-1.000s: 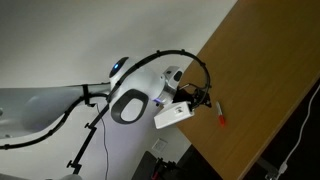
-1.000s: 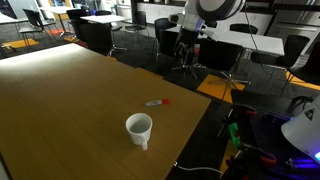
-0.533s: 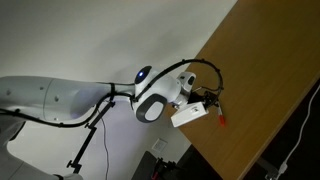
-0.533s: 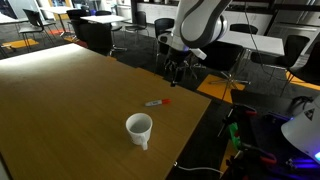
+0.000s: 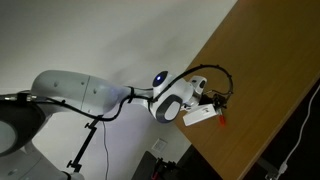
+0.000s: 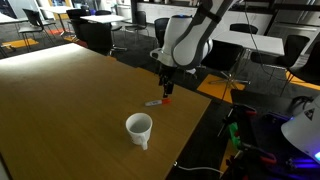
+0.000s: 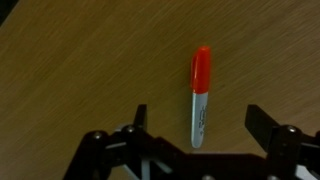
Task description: Pick up the marker from the table and put it in the cup
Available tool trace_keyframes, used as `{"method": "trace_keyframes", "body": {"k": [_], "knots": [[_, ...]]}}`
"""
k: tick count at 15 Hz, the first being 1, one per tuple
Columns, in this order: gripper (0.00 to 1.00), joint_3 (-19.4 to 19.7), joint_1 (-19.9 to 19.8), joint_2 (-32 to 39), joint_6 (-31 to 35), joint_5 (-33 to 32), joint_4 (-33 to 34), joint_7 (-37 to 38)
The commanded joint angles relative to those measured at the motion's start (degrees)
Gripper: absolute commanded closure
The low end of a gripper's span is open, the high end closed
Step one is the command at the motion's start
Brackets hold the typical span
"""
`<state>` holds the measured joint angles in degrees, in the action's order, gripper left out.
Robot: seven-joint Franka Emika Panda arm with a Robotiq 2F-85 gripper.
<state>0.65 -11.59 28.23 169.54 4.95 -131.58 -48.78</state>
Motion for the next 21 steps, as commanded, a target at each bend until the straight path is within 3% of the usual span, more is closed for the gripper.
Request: {"method": "trace_keyframes", "body": {"k": [1, 8, 9, 12, 19, 20, 21], "knots": [[0.0, -1.8, -2.0, 3.5, 0.4, -3.9, 2.9, 4.1], [0.02, -1.9, -1.2, 7.7, 0.1, -9.5, 5.7, 9.1], [0.22, -2.0, -1.3, 8.0, 0.1, -10.0, 5.9, 9.5], [0.37, -2.5, -1.5, 8.5, -0.1, -11.3, 6.4, 10.4], [0.93, -3.3, -2.2, 8.8, -0.2, -12.0, 7.0, 10.9], [0.99, -3.4, -2.3, 8.9, -0.3, -12.0, 7.0, 10.9], [0.97, -3.4, -2.3, 8.9, -0.3, -12.0, 7.2, 10.9]]}}
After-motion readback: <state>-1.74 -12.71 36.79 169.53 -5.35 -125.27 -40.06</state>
